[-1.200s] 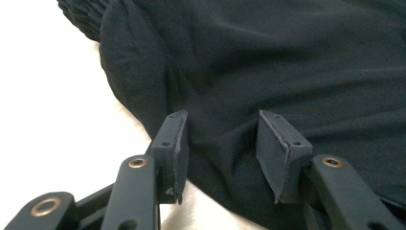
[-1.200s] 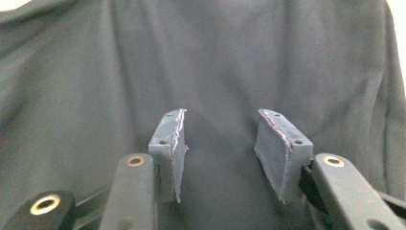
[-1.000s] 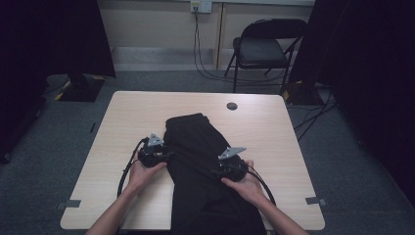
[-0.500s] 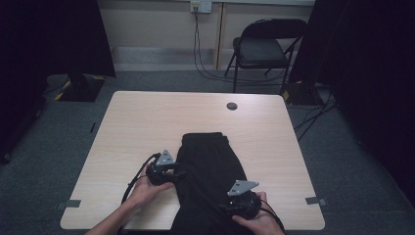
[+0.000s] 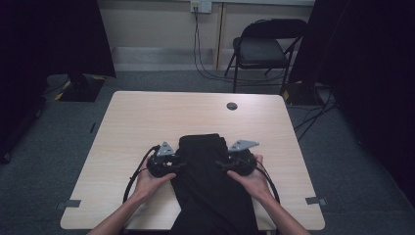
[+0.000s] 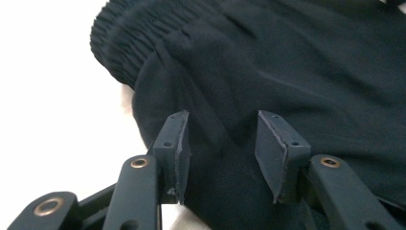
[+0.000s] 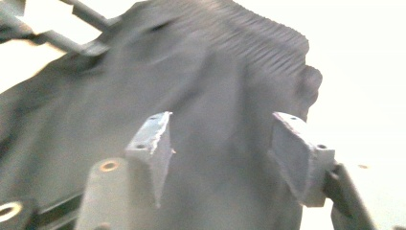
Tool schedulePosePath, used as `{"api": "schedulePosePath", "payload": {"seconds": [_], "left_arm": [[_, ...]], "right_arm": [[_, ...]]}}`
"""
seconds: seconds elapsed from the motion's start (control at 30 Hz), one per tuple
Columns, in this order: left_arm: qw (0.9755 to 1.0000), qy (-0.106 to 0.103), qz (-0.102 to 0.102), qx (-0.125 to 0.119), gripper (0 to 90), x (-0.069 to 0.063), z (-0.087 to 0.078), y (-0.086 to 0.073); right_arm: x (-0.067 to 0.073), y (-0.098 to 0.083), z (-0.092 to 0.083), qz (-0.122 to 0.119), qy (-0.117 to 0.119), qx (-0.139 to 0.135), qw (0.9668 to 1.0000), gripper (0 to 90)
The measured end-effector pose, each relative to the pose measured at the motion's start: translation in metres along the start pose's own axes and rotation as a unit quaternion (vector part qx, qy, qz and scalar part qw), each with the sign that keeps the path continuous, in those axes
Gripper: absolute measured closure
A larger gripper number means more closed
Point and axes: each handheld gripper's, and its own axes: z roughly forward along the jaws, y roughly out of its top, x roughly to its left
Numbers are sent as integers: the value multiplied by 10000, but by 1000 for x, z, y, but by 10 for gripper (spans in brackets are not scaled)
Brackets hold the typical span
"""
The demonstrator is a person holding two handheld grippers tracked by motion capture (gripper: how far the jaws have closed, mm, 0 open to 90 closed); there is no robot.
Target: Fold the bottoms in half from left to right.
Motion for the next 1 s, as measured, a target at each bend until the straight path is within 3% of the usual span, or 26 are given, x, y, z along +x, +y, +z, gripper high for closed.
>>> {"api": "schedulePosePath", "payload": {"seconds": [0.07,0.1,0.17,0.2,0.3,0.33,0.37,0.5,0.57,0.6,0.7,0.77,0.83,0.87,0.9,1.0], "left_arm": [[9998,12,145,152,558,-3,5,-2],[9998,12,145,152,558,-3,5,-2],[9998,79,133,139,558,-4,6,-5],[9999,16,-57,94,557,-2,6,-7],[10000,19,-33,81,559,-2,6,-7],[10000,15,-35,91,559,-1,5,-7],[10000,15,-35,91,559,-1,5,-7],[9999,-53,-86,92,558,1,5,-7],[9998,-95,-125,108,539,4,4,-7],[9991,-211,-354,19,509,7,3,-6],[9987,-218,-461,-79,477,12,-2,-4],[9970,-175,-698,-285,427,21,-11,0],[9975,-53,-667,-243,400,24,-13,2],[9979,81,-587,-245,391,25,-14,3],[9963,69,-772,-382,392,31,-17,3],[9957,90,-850,-349,384,36,-15,3]], "right_arm": [[-14,9,16,66,-57,55,9999,334],[-14,9,16,66,-57,55,9999,334],[-30,18,37,258,-151,93,9995,303],[-32,19,43,207,-213,78,9995,300],[-38,20,54,188,-300,171,9992,286],[-44,18,62,320,-290,197,9989,259],[-47,17,65,453,-269,211,9984,253],[-49,9,74,543,-153,292,9980,248],[-46,5,74,526,-179,203,9982,252],[-43,3,73,442,-220,163,9986,279],[-41,2,72,405,-177,127,9989,340],[-39,1,70,378,-130,103,9991,419],[-38,2,70,347,-108,123,9993,450],[-36,3,69,298,2,139,9995,544],[-35,4,69,261,46,155,9995,587],[-34,4,69,258,109,171,9995,625]]}}
